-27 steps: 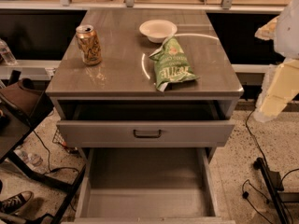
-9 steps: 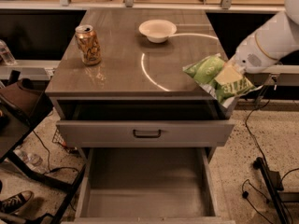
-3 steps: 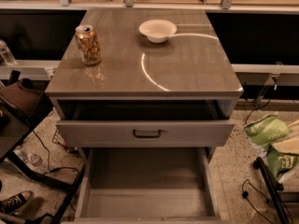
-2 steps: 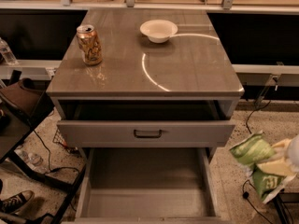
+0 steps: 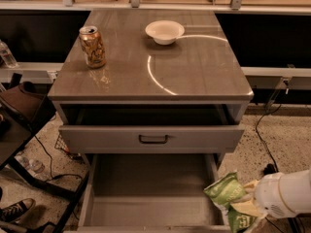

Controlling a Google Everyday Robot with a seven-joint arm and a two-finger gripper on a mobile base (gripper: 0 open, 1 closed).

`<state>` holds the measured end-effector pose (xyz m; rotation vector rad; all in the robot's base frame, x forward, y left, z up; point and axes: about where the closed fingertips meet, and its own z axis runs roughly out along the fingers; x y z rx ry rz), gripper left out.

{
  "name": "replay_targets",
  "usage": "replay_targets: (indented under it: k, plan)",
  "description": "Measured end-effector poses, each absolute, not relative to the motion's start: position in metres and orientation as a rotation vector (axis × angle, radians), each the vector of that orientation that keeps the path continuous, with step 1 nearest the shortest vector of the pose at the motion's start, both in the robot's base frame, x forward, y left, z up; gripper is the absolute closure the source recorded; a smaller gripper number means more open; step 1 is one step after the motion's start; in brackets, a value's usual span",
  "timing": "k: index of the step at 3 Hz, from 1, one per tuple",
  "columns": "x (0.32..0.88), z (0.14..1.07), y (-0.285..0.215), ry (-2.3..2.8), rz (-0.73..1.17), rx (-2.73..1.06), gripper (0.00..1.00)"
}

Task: Place green jalapeno chip bag into middle drawer

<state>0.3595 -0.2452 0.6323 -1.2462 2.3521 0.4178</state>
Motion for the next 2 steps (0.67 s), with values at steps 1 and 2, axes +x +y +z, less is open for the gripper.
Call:
replay_targets:
  k: [1, 2]
  plan:
    - [0.354, 0.604, -0.205, 2.332, 0.451, -1.275, 1.0]
    - [0.358, 0.583, -0.159, 2.299, 0.487, -1.308, 1.0]
